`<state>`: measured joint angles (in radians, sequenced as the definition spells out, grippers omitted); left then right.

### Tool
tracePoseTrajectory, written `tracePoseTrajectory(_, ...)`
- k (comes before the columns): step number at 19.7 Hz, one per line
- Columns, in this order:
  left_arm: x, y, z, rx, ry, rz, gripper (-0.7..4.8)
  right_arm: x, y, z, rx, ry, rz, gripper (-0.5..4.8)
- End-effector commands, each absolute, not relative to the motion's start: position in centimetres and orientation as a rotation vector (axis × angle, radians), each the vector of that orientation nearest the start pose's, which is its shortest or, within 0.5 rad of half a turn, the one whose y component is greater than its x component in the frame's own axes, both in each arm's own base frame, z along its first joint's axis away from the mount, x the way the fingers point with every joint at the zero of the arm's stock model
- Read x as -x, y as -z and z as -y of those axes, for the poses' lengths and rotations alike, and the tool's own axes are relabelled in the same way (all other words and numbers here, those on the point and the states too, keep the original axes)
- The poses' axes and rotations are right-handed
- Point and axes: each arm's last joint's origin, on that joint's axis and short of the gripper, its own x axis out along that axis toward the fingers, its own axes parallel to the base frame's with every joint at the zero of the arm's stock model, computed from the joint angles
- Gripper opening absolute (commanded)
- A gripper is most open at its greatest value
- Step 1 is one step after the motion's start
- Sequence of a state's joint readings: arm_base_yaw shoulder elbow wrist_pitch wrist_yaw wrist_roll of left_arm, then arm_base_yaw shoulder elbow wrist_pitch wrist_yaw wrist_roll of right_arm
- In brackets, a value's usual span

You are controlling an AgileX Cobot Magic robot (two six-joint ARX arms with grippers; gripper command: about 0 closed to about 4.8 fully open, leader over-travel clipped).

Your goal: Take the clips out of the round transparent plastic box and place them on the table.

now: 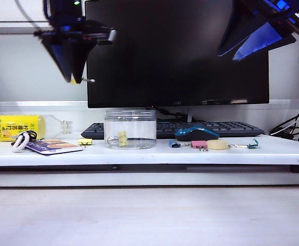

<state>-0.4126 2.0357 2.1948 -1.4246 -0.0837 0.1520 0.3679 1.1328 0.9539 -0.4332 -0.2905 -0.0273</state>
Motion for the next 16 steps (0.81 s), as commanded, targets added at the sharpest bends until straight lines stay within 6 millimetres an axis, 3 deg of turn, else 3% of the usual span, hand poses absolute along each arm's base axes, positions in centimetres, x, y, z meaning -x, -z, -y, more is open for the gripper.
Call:
tracePoseTrajectory(1,-37.8,-33.7,14.8,-0.345,0.423,-1.232,0.81,-21.9,-30.7,-9.4,0.050,-0.652,-0.590,2.03)
tracePoseTrajectory(9,-41.1,-27.2,15.8,-0.358,0.422,-1.371,0.82,-21.9,-30.7,-9.4,0.044,-0.674,-0.588,2.03)
tracePoseTrajectory(16,-41.6,-26.6,16.0,-0.355,0.422,-1.349,1.26,-21.9,-30.7,-9.4,0.044,-0.674,-0.585,2.03)
